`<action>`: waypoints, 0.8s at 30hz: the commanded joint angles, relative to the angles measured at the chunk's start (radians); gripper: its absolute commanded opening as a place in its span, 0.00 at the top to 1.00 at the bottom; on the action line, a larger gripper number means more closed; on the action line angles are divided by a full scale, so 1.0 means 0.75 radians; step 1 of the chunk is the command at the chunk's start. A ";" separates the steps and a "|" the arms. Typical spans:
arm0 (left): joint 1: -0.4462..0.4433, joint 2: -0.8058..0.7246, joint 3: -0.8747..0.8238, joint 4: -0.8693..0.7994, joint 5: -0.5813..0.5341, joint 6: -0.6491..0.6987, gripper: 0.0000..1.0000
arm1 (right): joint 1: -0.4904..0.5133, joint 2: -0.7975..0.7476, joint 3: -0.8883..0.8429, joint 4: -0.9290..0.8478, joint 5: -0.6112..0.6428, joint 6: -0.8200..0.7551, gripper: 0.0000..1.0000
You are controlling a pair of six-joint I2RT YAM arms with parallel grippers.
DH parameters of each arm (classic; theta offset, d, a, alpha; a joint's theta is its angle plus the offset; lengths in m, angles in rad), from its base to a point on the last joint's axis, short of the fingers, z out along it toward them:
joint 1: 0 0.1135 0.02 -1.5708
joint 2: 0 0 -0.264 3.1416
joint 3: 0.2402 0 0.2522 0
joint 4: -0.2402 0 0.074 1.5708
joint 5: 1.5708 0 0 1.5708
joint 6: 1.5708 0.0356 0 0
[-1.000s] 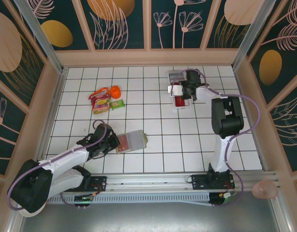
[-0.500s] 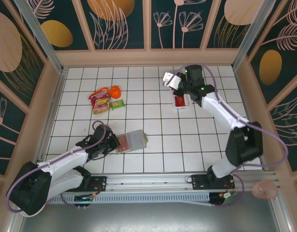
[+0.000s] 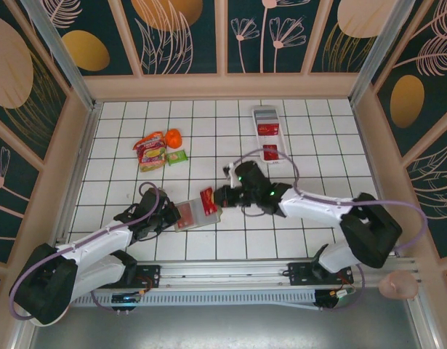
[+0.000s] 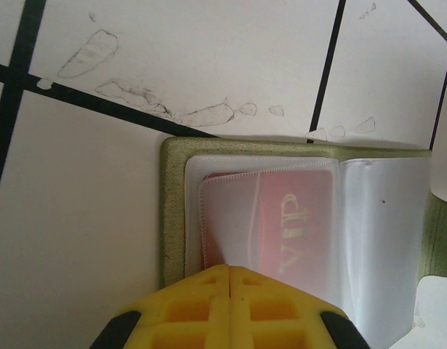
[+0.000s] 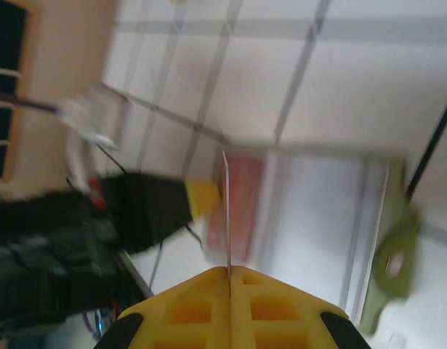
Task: Put the credit cards into the card holder
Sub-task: Insert the credit card into the card slot.
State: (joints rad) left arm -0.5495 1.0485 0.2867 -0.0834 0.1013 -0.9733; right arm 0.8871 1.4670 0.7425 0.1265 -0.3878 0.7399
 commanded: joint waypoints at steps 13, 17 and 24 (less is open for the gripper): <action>0.005 -0.046 -0.048 -0.026 0.025 -0.023 1.00 | 0.061 0.290 0.093 0.224 0.035 0.278 1.00; 0.005 -0.040 -0.048 -0.023 0.029 -0.023 1.00 | 0.063 0.322 0.125 0.186 0.057 0.236 1.00; 0.005 -0.040 -0.046 -0.017 0.035 -0.019 1.00 | 0.063 0.368 0.138 0.151 0.089 0.222 1.00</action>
State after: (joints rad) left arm -0.5495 1.0199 0.2672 -0.0780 0.1089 -0.9775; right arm 0.9249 1.7195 0.8185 0.2714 -0.3565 0.9276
